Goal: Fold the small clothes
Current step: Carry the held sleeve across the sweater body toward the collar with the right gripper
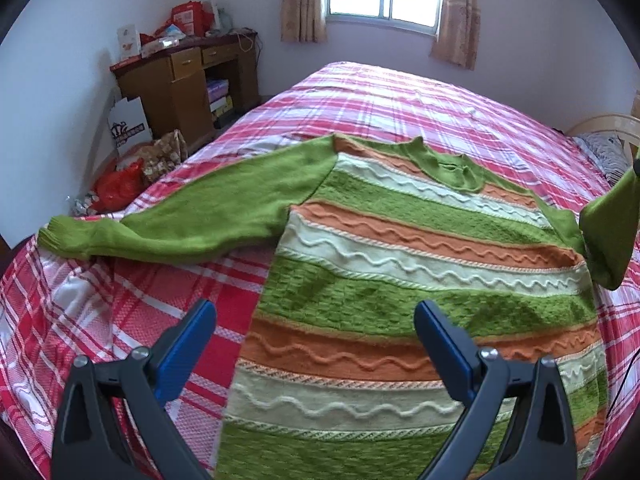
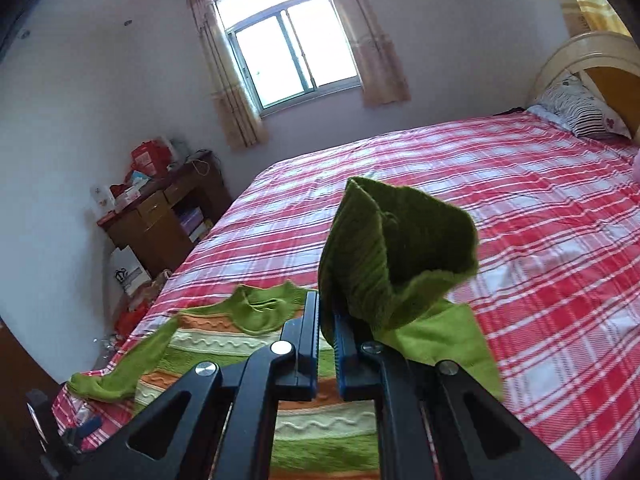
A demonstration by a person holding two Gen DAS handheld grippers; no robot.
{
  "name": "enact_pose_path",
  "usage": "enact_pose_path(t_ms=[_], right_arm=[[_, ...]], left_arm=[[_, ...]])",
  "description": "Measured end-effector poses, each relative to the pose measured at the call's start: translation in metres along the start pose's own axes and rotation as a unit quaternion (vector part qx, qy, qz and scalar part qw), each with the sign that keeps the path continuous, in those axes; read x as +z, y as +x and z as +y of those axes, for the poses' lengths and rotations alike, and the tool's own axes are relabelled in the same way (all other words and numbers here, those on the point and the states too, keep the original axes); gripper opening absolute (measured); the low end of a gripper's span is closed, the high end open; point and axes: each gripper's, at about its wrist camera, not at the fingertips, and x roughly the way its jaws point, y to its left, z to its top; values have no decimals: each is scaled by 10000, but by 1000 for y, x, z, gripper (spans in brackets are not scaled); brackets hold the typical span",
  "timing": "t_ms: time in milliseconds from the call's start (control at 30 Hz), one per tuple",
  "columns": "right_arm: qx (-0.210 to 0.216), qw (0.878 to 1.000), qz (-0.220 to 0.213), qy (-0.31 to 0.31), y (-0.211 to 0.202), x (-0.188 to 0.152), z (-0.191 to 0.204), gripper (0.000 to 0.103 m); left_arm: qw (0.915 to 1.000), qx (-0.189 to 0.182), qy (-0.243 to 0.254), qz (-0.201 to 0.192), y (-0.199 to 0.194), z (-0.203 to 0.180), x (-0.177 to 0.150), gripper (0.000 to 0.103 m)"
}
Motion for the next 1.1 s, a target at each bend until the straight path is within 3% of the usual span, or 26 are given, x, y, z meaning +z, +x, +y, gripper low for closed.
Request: enact_pose_path(t_ms=[567,1100], right_arm=[[531,9975,315,-340,96,-17,108,6],[1013,9814,1240,-1063,178,-94,186,6]], left_arm=[[9999,2,-139,68,16,23,-2,101],[9996,141,-237,54,34,43,1,101]])
